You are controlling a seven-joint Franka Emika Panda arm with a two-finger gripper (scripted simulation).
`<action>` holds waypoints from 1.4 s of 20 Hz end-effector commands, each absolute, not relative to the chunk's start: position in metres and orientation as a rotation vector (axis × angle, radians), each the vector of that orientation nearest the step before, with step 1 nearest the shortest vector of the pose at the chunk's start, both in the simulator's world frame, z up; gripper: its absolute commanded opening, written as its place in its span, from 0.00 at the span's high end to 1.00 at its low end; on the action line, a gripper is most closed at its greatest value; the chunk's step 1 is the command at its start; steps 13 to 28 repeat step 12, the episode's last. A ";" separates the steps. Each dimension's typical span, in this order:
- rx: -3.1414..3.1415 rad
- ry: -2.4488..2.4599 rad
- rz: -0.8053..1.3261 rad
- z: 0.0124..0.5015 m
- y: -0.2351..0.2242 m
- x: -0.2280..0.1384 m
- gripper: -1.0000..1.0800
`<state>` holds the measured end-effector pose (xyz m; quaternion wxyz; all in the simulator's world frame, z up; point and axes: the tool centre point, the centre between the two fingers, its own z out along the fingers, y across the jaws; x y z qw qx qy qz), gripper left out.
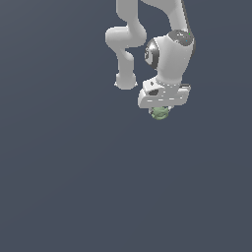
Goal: Pick up the object and move it to a goal position.
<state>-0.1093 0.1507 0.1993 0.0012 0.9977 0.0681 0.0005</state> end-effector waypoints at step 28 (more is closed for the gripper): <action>3.133 0.212 0.000 0.244 0.188 -0.141 1.00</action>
